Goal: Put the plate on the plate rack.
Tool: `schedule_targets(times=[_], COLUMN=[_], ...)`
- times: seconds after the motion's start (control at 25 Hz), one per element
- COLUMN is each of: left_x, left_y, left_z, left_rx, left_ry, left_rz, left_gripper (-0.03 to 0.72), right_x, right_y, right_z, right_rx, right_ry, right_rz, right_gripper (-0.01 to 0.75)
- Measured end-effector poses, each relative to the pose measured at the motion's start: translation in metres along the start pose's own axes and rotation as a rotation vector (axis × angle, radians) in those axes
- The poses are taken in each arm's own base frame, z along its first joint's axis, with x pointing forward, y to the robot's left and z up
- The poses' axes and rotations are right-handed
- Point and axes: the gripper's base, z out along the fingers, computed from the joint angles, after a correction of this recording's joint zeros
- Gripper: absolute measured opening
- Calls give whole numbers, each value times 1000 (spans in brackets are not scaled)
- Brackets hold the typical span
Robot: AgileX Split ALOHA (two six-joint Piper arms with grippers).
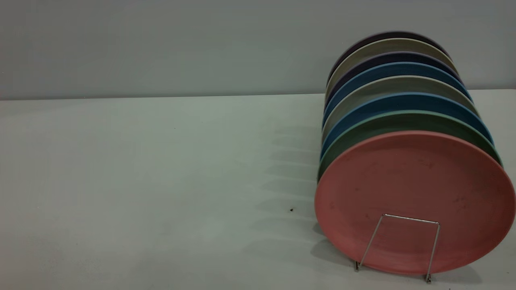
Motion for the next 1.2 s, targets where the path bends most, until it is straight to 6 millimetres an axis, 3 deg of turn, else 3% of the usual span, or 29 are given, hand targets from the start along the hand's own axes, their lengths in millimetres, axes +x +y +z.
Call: schedule_targets(times=[0.56, 1.2], left_x=[0, 0], left_y=[-2, -2], left_z=[0, 0], left_rx=[-90, -90], left_ry=[3, 3], left_rz=[-75, -77], left_gripper=[381, 381], right_x=[5, 8], right_y=[2, 4], right_z=[-7, -11], right_rx=[440, 431], right_ry=[-16, -55], right_rz=[313, 296], right_gripper=[362, 362])
